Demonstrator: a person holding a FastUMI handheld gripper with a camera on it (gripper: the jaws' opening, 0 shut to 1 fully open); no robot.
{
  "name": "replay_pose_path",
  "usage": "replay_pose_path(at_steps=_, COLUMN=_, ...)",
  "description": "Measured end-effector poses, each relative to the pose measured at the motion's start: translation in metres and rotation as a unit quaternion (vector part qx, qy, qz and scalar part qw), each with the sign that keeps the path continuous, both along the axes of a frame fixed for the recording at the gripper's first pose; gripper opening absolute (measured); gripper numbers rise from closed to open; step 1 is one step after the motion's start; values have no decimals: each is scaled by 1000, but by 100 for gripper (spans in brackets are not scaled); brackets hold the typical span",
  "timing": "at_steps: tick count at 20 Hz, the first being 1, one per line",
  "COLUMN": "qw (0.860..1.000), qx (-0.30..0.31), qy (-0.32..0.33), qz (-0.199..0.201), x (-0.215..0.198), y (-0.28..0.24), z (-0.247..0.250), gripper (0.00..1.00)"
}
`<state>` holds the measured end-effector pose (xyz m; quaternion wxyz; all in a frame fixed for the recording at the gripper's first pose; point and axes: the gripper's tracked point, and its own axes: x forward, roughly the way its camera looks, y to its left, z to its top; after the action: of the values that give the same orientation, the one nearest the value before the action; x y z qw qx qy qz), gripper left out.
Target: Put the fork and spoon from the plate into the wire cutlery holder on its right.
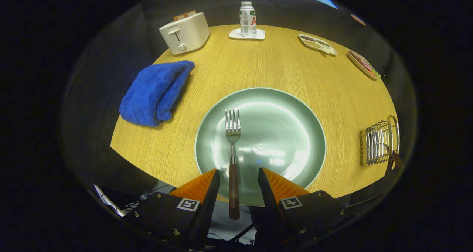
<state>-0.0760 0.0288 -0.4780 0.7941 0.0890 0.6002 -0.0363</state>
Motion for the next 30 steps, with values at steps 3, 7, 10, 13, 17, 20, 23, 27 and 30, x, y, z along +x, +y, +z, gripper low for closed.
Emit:
replay_pose_path(at_steps=3, qw=1000, qx=8, qy=5, qz=7, x=0, y=3, z=-11, gripper=65)
replay_pose_path(at_steps=7, qw=1000, qx=11, qy=18, qz=5, x=0, y=-3, z=-19, gripper=41)
replay_pose_path(at_steps=10, qw=1000, qx=8, qy=13, qz=-4, x=1, y=-7, z=-20, gripper=33)
replay_pose_path(at_steps=13, qw=1000, qx=4, qy=4, qz=0, x=2, y=-8, z=-19, gripper=9)
replay_pose_path(at_steps=17, qw=1000, qx=2, qy=-27, qz=-1, x=9, y=-7, z=-14, gripper=1)
replay_pose_path(at_steps=20, qw=999, qx=-7, qy=-33, qz=-3, x=10, y=-10, z=-10, gripper=1)
replay_pose_path(at_steps=23, qw=999, qx=-10, qy=-36, qz=-3, x=11, y=-11, z=-3, gripper=1)
replay_pose_path(at_steps=27, qw=998, qx=-20, qy=-50, qz=-17, x=16, y=-19, z=15, gripper=0)
replay_pose_path(at_steps=30, qw=997, qx=-31, qy=-66, qz=-38, x=20, y=-34, z=34, gripper=1)
